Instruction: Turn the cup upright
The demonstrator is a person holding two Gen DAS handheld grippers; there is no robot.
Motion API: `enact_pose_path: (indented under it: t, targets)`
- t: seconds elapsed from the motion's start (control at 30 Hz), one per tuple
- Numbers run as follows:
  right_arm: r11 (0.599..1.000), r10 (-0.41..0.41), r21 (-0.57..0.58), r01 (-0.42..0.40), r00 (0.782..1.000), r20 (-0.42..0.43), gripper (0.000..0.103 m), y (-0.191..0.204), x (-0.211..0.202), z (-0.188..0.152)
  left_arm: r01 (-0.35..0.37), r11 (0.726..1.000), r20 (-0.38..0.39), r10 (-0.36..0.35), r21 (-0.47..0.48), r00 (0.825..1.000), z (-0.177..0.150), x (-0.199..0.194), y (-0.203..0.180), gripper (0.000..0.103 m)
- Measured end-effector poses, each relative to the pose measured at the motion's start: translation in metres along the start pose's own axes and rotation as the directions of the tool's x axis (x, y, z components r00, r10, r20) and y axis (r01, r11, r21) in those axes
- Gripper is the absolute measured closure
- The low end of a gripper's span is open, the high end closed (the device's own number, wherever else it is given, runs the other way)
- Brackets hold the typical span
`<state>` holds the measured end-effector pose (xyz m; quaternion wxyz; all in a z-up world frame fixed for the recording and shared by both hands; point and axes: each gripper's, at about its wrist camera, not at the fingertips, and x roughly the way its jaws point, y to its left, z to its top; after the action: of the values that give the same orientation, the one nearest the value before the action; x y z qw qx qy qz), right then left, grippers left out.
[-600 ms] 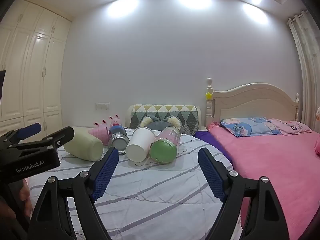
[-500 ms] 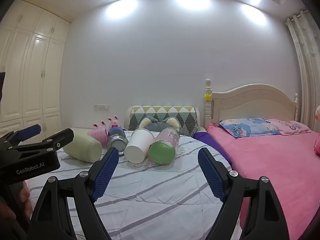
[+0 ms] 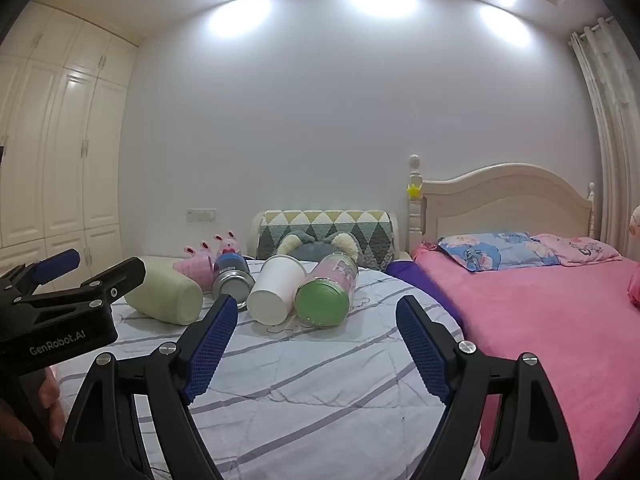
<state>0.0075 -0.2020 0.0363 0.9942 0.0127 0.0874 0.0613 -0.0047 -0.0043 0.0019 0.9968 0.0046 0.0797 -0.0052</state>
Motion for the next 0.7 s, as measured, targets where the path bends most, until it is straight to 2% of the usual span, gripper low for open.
enact_pose_path:
  t: [0.7]
  targets:
    - [1.0, 0.002, 0.004, -0.002, 1.0, -0.01, 0.02, 0.0034, 0.0013, -0.0011, 0.001, 1.0, 0.007, -0.001, 0.003, 1.0, 0.001, -0.0023, 0.0004, 0.0]
